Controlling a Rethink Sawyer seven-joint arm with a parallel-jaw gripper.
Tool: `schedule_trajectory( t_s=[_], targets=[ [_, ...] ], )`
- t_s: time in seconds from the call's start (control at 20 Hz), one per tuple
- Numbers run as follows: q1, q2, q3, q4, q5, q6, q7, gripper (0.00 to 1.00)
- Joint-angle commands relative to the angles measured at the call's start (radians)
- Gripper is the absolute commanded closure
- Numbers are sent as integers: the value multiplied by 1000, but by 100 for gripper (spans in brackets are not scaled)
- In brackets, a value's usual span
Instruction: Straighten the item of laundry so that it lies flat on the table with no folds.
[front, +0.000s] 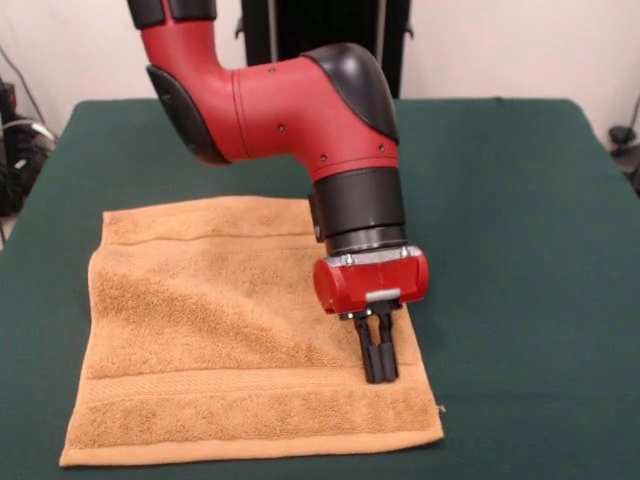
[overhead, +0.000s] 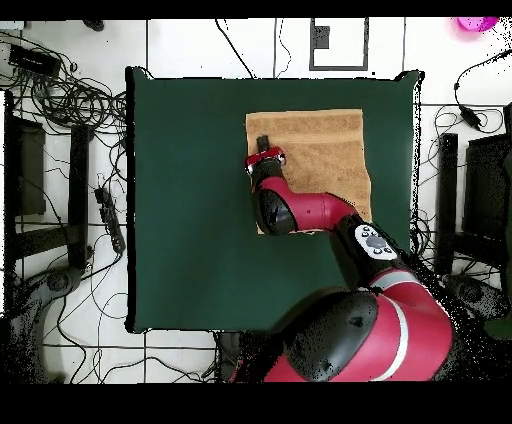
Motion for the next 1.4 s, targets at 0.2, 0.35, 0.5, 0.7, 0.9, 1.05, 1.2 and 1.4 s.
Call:
schedule_trajectory(
  t_s=[0.2,0.35,0.5,0.7,0.9,1.05,1.2,1.4],
  targets=[
    [74,137,-116,-134,-16,140,71,100],
    [73,138,-123,-138,-21,138,78,100],
    [70,115,-125,-116,-15,152,92,100],
    [74,52,-128,-59,3,180,109,100],
    [72,-60,-121,44,32,244,135,100],
    [74,-129,-117,113,67,291,166,100],
    [75,-204,-107,175,73,330,174,100],
    [83,-282,-103,225,74,347,187,100]
  ],
)
